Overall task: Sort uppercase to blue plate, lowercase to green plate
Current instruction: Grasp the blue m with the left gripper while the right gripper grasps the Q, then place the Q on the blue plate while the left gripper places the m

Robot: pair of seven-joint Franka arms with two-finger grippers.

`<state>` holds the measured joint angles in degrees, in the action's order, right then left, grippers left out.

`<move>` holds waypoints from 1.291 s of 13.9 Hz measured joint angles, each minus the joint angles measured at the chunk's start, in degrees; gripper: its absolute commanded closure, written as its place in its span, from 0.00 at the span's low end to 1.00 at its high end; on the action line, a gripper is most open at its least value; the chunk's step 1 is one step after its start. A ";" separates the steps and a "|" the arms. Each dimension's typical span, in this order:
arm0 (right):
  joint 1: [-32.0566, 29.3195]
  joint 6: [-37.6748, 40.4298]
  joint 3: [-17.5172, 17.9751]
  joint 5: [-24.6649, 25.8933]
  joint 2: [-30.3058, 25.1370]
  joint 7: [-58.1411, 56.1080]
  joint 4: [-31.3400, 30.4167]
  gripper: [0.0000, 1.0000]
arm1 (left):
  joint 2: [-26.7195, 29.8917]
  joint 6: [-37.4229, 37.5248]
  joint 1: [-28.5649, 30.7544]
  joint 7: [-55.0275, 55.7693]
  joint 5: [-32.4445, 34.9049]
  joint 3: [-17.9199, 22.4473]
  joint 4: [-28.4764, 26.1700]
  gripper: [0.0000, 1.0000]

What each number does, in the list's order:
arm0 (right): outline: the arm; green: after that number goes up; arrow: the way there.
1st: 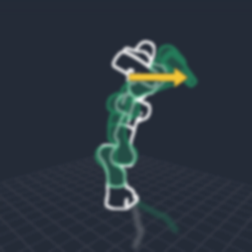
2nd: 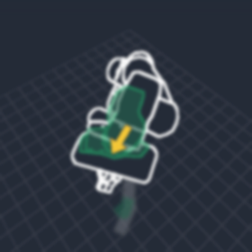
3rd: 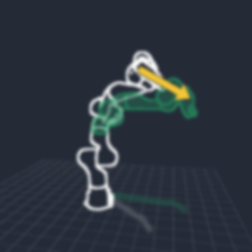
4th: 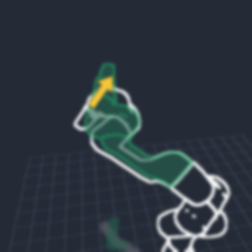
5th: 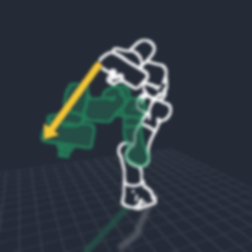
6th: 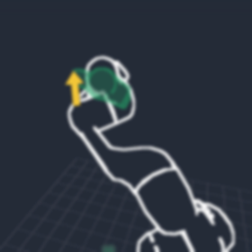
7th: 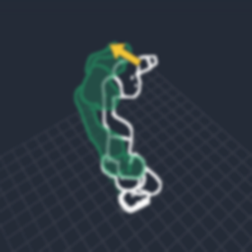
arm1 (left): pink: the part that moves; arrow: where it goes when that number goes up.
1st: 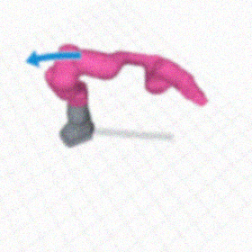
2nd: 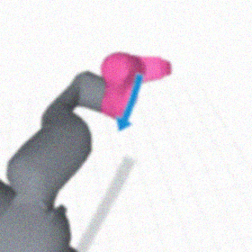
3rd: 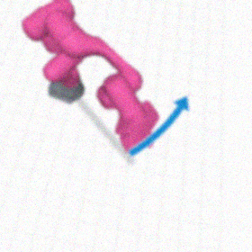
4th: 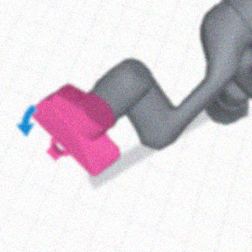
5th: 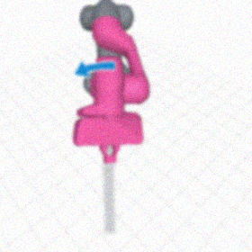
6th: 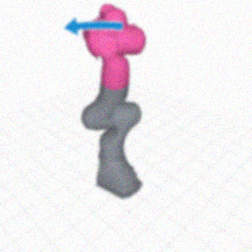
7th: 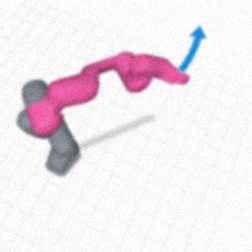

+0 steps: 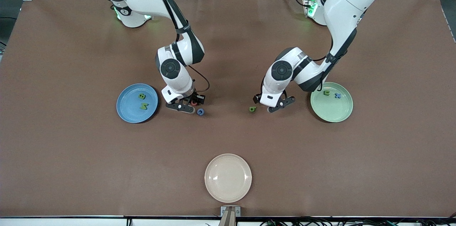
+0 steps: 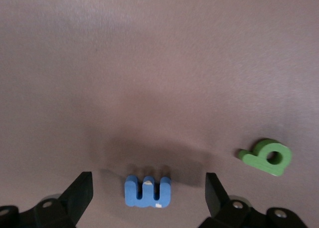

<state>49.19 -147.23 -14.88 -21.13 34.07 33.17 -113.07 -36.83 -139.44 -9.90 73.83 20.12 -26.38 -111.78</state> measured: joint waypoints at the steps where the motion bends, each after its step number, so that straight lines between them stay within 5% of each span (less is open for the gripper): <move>1: -0.07 0.29 -0.22 -0.04 -0.02 -0.02 0.04 1.00 | -0.18 -0.01 -0.69 0.53 0.17 0.47 0.07 0.03; 6: -5.67 16.12 -3.66 -0.02 -4.75 -9.13 1.32 1.00 | -0.23 -0.11 -0.99 0.69 0.26 0.64 0.60 0.39; 10: -8.84 27.96 -12.75 0.46 -11.02 -24.54 0.77 0.99 | -0.18 -0.14 -1.02 0.69 0.26 0.63 0.83 0.55; 13: -9.22 27.70 -18.19 1.13 -11.29 -33.47 -2.77 0.99 | -0.01 0.12 -1.00 0.69 0.27 0.63 0.83 0.72; 18: -12.18 19.21 -19.34 1.47 -10.09 -41.65 -6.20 0.98 | 0.33 0.18 -0.75 0.69 0.26 0.61 0.82 0.81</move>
<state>37.01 -128.02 -34.22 -19.66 23.98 -8.48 -119.26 -36.50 -139.26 -10.65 74.52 20.39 -25.77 -110.96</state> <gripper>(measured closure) 0.634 0.599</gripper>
